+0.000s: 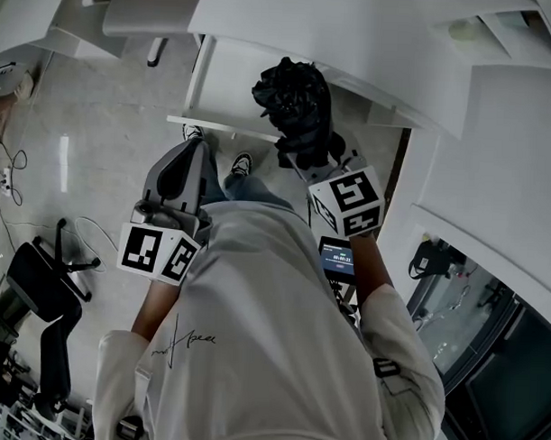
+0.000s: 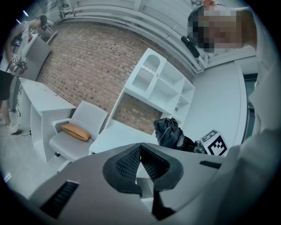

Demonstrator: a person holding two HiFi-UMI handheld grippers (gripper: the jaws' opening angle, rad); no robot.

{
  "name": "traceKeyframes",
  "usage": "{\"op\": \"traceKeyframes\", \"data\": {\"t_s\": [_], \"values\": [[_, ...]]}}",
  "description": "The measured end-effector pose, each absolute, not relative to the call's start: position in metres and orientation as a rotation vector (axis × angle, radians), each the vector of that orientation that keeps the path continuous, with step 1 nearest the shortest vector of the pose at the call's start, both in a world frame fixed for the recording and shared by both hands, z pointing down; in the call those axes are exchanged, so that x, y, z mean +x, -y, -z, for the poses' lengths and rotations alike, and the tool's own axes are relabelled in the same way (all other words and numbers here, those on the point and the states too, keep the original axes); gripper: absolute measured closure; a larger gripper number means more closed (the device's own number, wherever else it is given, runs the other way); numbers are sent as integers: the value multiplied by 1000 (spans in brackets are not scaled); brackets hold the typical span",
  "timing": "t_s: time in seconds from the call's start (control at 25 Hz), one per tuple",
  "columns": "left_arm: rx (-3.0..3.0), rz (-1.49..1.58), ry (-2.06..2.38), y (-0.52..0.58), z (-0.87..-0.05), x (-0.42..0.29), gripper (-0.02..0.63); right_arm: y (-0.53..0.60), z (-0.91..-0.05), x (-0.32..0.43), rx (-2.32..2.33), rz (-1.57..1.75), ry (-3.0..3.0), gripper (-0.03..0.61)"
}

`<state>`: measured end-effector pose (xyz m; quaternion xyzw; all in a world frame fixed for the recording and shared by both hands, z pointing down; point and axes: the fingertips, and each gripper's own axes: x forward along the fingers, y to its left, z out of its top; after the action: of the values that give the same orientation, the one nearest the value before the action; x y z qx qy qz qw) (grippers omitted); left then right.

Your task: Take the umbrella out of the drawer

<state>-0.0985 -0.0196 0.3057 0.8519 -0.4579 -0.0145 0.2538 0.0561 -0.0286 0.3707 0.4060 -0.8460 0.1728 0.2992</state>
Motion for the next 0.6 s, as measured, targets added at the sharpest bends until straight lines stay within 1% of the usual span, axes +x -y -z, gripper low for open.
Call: {"op": "traceKeyframes", "data": {"t_s": [0.32, 0.6], "values": [[2344, 40, 1234, 15, -297, -79, 597, 16, -351, 84, 1171, -458, 2272, 339], [2361, 54, 1233, 23, -295, -92, 597, 14, -337, 82, 1257, -456, 2285, 339]]}}
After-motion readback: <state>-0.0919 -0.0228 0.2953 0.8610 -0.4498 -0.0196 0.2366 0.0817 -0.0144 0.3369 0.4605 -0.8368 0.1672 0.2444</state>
